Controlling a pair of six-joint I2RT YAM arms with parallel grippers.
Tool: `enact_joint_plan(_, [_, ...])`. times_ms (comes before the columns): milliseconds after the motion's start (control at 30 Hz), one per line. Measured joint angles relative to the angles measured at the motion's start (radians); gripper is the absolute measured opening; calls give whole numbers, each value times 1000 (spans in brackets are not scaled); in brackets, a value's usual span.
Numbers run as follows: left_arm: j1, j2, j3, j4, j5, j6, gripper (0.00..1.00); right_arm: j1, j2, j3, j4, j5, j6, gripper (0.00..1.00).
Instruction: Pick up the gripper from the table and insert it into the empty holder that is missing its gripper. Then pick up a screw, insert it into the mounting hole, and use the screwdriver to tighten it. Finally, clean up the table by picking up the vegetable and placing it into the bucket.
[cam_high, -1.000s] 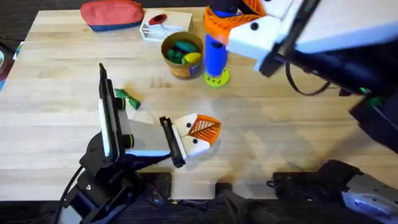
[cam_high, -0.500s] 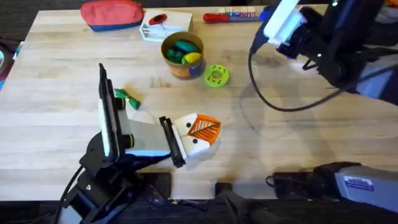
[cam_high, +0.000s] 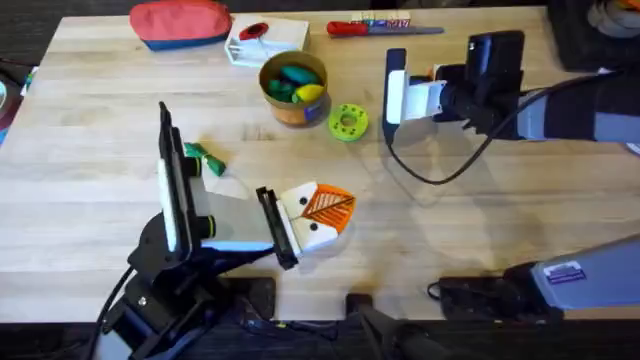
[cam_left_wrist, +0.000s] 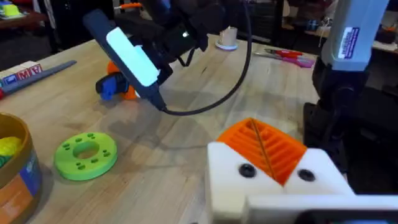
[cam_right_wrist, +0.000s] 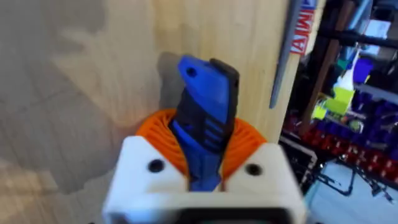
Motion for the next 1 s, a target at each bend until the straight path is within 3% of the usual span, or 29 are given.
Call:
enact_joint_plan(200, [0,0,0,0,0,0,6,29,-11,27,-46,6,-6,917])
enact_joint_plan(233, [0,0,0,0,0,0,6,32,-16,37,-60,6,0,970])
enact_joint_plan(300, [0,0,0,0,0,0,20,43,-22,41,-81,15,32,991])
enact_joint_plan(367, [0,0,0,0,-2,0,104,57,-25,41,-87,41,87,992])
enact_joint_plan(533, [0,0,0,0,-4,3,861,117,-47,38,-118,114,294,993])
enact_joint_plan(567, [0,0,0,0,-4,0,949,127,-54,36,-128,124,334,992])
enact_joint_plan(733, [0,0,0,0,-21,2,987,176,-145,21,-242,156,602,992])
enact_joint_plan(900, [0,0,0,30,-109,-1,986,183,-279,19,-298,163,921,994])
enact_joint_plan(1000, [0,0,13,-8,-196,-49,986,183,-341,19,-299,166,1080,993])
